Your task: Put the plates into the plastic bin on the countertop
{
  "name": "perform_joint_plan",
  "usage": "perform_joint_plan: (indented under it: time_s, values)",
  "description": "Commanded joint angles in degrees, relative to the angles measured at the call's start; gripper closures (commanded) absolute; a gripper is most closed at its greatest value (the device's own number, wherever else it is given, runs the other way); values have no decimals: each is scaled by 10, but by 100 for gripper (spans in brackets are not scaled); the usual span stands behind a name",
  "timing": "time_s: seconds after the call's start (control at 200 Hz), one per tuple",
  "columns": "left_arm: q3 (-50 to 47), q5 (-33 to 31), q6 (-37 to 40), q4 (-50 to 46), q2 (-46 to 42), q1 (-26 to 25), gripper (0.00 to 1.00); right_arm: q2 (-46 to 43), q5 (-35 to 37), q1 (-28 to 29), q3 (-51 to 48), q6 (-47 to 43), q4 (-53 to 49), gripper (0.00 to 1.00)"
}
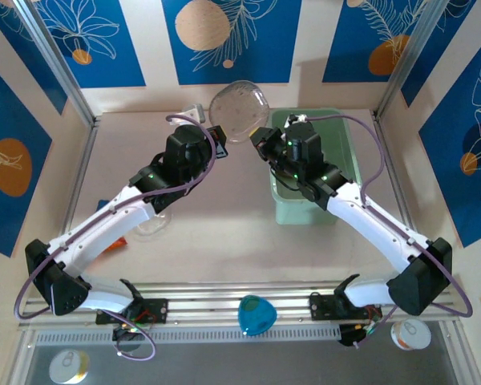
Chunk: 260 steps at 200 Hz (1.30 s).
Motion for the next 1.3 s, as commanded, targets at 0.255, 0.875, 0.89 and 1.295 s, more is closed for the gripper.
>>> perform_joint_plan:
  time_s: [0.255,0.875,0.89,1.295]
  values:
    - [-14,-12,10,-13,-31,-7,54,-12,50,-2,-7,-7,-2,100]
    - [-20,120,128,-79,-54,74,28,-64,85,-197,-14,68,-211,100]
    - [-20,130,124,-83,-52,80,28,-61,85,-202,-12,74,-223,100]
    - [-36,278,79,-142,3,195,27,87,11,-245,44,182,-327,100]
